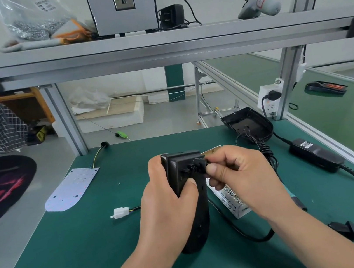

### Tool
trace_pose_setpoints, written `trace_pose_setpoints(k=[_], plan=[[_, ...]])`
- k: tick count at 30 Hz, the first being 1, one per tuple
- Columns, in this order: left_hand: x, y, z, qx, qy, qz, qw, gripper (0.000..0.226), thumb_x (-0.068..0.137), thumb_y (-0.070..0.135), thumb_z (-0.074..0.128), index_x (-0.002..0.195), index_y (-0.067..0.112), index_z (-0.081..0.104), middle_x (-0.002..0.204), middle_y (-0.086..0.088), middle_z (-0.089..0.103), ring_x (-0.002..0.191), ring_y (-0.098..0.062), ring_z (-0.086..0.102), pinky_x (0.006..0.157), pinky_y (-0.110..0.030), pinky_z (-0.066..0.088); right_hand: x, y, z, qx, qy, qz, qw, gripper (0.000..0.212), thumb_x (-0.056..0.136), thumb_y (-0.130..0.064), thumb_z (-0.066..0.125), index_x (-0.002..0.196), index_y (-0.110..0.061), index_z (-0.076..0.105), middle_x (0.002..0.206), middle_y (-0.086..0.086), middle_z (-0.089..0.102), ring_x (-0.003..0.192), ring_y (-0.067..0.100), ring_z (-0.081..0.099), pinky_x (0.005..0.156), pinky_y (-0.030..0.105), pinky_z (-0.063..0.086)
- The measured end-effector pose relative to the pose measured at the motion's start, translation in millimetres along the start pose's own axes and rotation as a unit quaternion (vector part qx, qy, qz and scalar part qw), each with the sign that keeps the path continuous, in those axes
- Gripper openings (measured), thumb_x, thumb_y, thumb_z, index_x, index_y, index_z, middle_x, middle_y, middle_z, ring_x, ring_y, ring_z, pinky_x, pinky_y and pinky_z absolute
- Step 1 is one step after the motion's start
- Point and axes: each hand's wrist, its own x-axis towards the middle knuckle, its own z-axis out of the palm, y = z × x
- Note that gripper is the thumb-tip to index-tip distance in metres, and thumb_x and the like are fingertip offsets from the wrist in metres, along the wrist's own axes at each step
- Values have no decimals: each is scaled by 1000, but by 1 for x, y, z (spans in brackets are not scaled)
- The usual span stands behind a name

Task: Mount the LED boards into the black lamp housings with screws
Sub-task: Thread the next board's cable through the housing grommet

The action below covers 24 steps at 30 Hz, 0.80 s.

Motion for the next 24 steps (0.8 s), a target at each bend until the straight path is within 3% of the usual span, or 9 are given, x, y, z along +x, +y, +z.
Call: trace_pose_setpoints(k=[3, 6, 8, 10, 15, 20, 24], plan=[[2, -1, 1, -17, 2, -8, 1000, 27, 85, 36, 65, 104, 44, 47, 95, 21, 71, 84, -6, 68, 72, -41, 60, -1, 5, -1, -18, -3, -13, 1000, 19, 96, -3, 74, 106, -19, 78, 80, 1, 75, 71, 14, 73, 69, 24, 57], [4, -3, 0, -22, 10, -16, 1000, 27, 82, 38, 65, 103, 44, 48, 95, 21, 72, 83, -7, 68, 71, -41, 60, -2, 11, -1, -108, -25, -42, 993, 28, 94, -14, 80, 112, -35, 75, 88, -4, 76, 82, 14, 71, 78, 27, 57], [5, -5, 0, -23, 8, -15, 1000, 27, 82, 38, 65, 103, 44, 49, 95, 20, 72, 82, -7, 69, 69, -40, 60, -2, 15, 0, -156, -20, -80, 984, 32, 95, -19, 79, 116, -41, 70, 96, -12, 76, 92, 11, 71, 81, 22, 54], [5, -6, 0, -26, 4, -13, 1000, 26, 83, 37, 65, 102, 45, 49, 95, 19, 72, 82, -7, 69, 67, -37, 59, -1, 17, 2, -181, -17, -115, 977, 28, 98, -25, 74, 119, -41, 68, 104, -18, 76, 101, 12, 71, 83, 24, 55], [5, -5, 1, -27, 2, -10, 1000, 25, 84, 37, 65, 101, 45, 49, 95, 18, 72, 83, -8, 69, 66, -36, 59, 0, 27, 3, -207, 26, -183, 961, 15, 99, -38, 66, 114, -38, 69, 102, -20, 73, 97, 14, 70, 79, 33, 57], [7, -5, -2, -19, -2, -12, 1000, 23, 84, 38, 64, 100, 44, 48, 94, 17, 71, 82, -9, 68, 69, -44, 62, 1, 30, 6, -168, 17, -164, 972, 16, 99, -35, 69, 114, -36, 72, 103, -15, 75, 99, 20, 72, 81, 43, 60], [6, -6, -3, -25, 6, -14, 1000, 24, 83, 38, 64, 101, 43, 50, 94, 19, 71, 81, -8, 68, 67, -39, 60, 0, 28, 7, -174, 18, -119, 977, 23, 94, -38, 70, 116, -45, 69, 101, -12, 74, 99, 17, 70, 79, 35, 56]])
